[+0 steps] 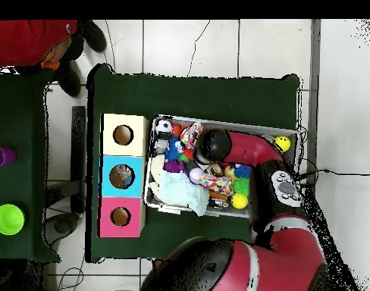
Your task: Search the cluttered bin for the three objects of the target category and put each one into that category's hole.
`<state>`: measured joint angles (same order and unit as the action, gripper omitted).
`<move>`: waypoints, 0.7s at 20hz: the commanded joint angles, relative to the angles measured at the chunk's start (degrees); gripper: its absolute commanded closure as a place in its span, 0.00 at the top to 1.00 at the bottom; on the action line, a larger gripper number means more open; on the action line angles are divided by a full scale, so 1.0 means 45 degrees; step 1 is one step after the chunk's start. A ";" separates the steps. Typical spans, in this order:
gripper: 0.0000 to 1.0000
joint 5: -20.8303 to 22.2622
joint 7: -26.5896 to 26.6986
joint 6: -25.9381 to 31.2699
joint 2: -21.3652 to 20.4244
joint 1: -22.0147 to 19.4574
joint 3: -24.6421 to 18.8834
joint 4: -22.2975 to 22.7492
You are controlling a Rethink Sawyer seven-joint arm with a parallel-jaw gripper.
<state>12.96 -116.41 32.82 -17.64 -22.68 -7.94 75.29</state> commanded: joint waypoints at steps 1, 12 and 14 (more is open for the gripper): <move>1.00 -0.1857 -0.4808 -0.0574 0.0942 0.1629 -0.0016 0.0907; 1.00 -0.3671 -0.5750 -0.0431 0.1595 0.3226 0.0726 -0.0230; 1.00 -0.3713 -0.5520 -0.0530 0.1776 0.3184 0.0744 -0.0374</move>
<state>1.66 -127.99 32.08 -15.76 -11.38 0.04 73.98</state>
